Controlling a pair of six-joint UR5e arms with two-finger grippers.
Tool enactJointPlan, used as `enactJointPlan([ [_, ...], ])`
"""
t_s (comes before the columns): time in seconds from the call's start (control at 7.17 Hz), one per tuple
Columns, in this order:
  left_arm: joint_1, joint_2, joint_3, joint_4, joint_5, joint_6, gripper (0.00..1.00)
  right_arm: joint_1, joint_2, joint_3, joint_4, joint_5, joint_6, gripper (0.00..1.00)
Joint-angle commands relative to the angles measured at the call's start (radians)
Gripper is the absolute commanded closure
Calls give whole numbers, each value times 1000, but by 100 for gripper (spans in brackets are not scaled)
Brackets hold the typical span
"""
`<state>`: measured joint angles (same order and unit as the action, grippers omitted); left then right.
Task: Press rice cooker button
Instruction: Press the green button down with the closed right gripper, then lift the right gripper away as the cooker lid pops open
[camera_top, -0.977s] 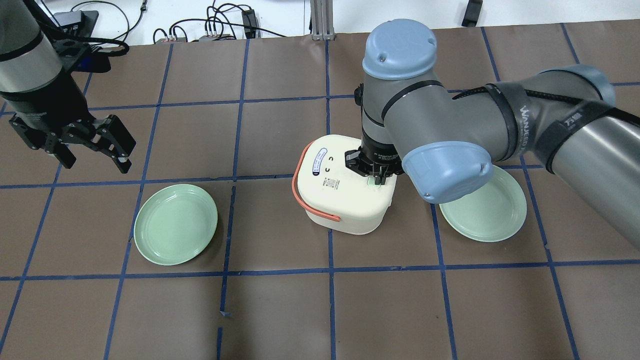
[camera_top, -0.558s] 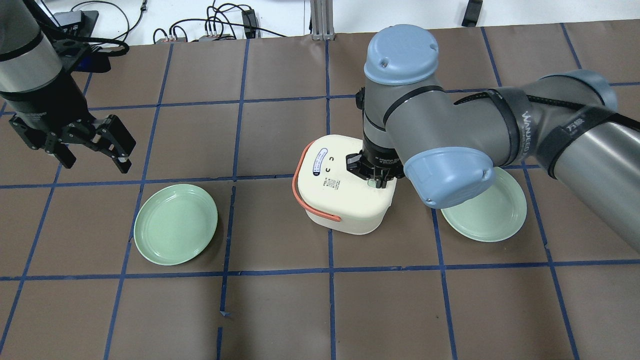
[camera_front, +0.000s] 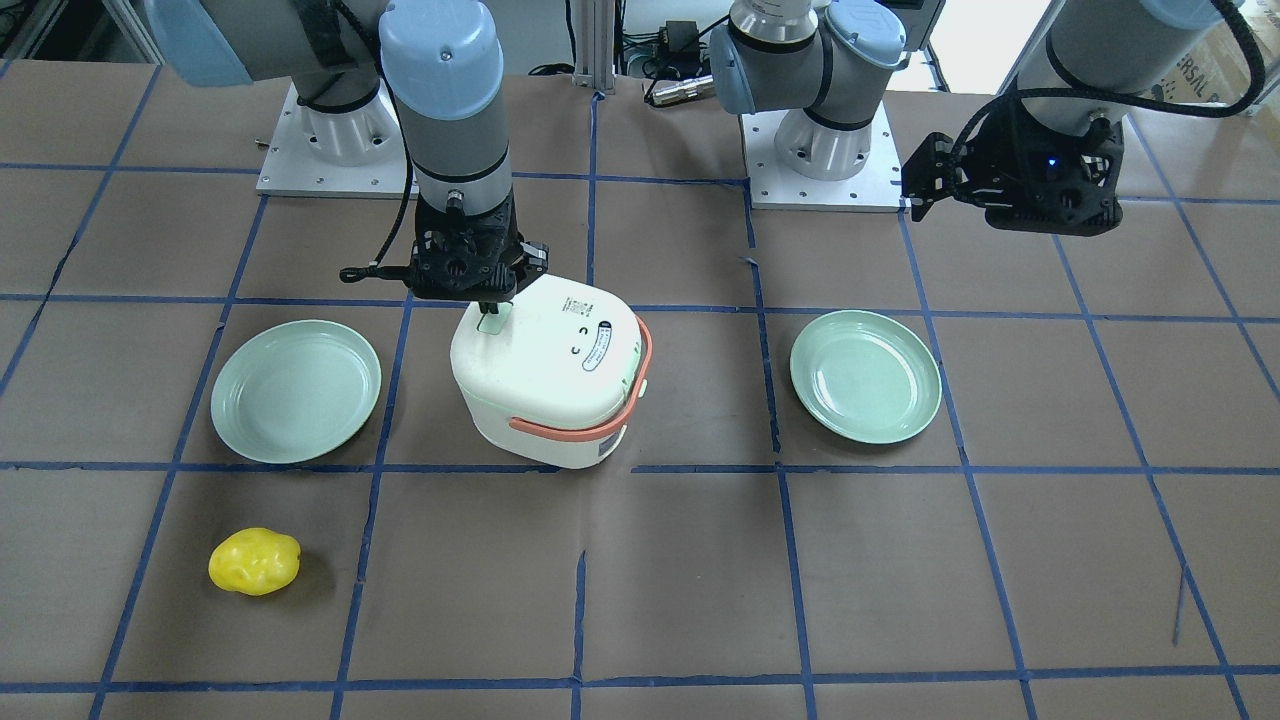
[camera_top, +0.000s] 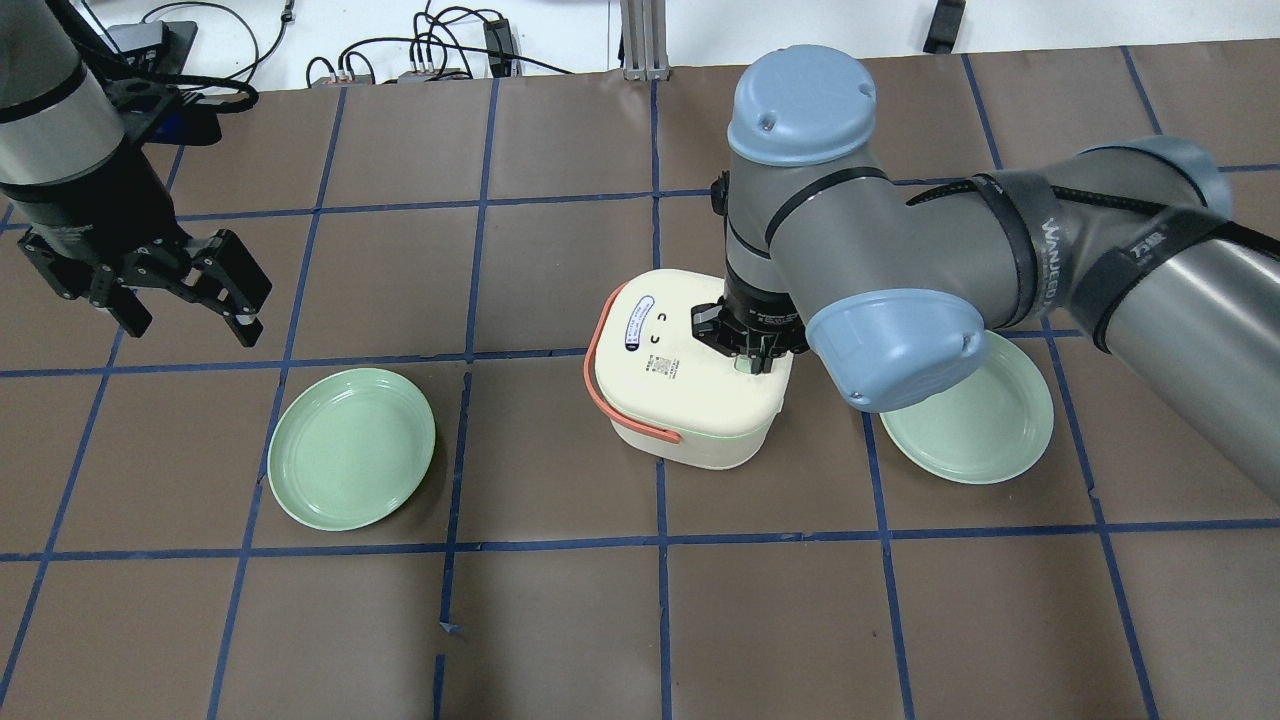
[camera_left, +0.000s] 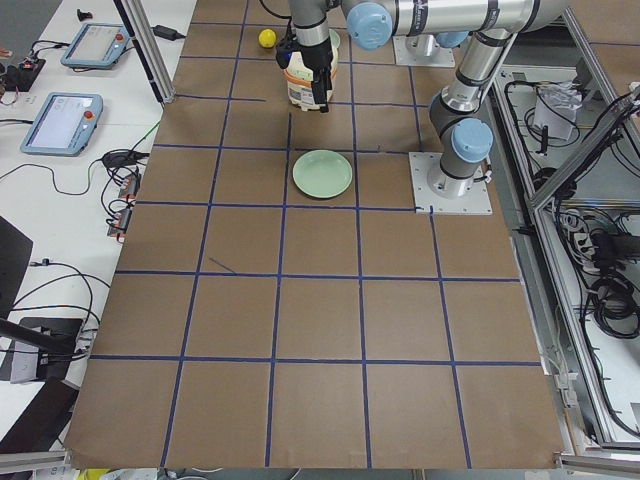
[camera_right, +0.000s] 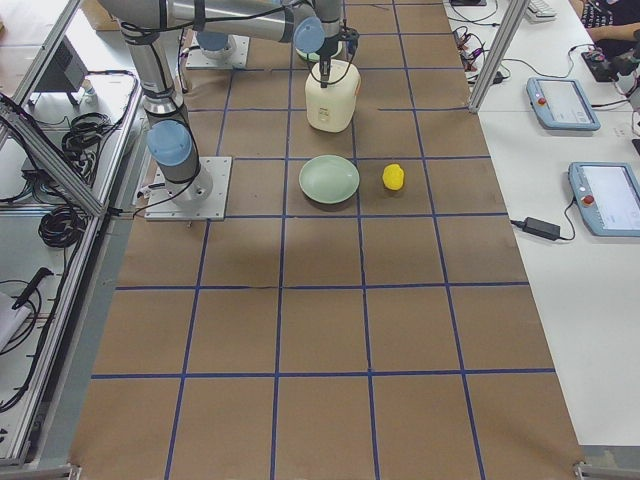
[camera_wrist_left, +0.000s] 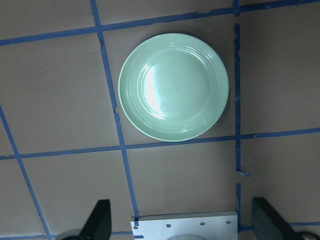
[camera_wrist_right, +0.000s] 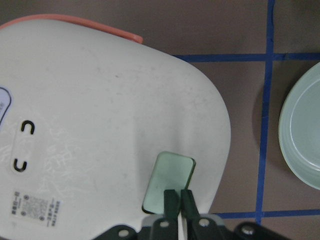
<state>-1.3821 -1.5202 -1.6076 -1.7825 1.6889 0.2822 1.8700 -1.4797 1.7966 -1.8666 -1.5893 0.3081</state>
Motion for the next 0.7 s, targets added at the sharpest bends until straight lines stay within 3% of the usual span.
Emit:
enactJointPlan([
  [0.0, 0, 0, 0, 0, 0, 0, 0, -9, -10, -10, 15, -5, 26, 80],
  [0.14, 0, 0, 0, 0, 0, 0, 0, -8, -25, -32, 42, -6, 46, 76],
  [0.28, 0, 0, 0, 0, 0, 0, 0, -8, -19, -108, 94, -17, 46, 65],
  [0.56, 0, 0, 0, 0, 0, 0, 0, -55, 28, -279, 125, -113, -36, 4],
])
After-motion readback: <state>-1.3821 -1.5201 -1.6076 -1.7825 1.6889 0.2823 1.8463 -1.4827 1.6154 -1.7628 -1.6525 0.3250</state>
